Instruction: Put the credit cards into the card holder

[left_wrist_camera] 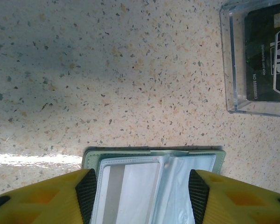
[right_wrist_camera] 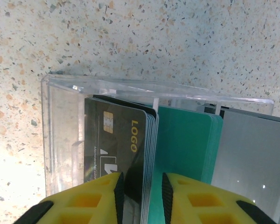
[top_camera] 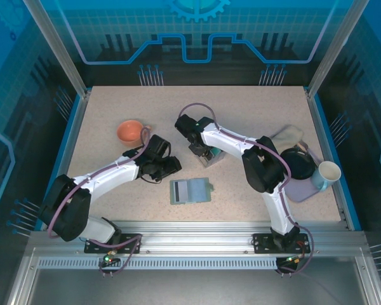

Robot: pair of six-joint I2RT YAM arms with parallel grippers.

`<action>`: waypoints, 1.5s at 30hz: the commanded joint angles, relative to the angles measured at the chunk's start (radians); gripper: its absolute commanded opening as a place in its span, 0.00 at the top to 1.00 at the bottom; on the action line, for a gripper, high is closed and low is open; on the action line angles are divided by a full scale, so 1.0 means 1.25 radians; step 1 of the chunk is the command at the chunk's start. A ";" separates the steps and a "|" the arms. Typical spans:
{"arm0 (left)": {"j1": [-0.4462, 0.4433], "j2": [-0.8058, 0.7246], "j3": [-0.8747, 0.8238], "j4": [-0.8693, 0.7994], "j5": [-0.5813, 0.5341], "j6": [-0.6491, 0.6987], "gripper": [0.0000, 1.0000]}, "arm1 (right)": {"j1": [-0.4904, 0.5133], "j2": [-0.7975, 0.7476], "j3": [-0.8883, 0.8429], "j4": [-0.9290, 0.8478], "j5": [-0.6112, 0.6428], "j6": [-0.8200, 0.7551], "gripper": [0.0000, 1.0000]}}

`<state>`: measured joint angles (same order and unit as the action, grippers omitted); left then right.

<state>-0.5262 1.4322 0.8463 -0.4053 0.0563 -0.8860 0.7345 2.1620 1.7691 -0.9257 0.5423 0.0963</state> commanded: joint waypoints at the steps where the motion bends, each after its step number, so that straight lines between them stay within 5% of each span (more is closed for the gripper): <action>1: 0.004 -0.012 -0.014 0.007 -0.001 -0.005 0.42 | 0.003 -0.030 -0.004 -0.006 0.014 0.000 0.72; 14: 0.004 -0.011 -0.018 0.008 -0.001 -0.007 0.42 | 0.004 -0.040 -0.005 -0.010 0.025 -0.005 0.85; 36: 0.004 0.000 -0.017 0.012 0.004 -0.004 0.43 | -0.020 -0.023 -0.009 -0.006 0.029 -0.023 0.81; 45: 0.004 0.004 -0.015 0.017 0.008 -0.005 0.43 | -0.019 -0.001 -0.019 0.000 -0.011 -0.027 0.68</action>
<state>-0.5262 1.4322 0.8345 -0.3866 0.0570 -0.8890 0.7181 2.1529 1.7531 -0.9234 0.5346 0.0692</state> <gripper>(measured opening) 0.574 0.315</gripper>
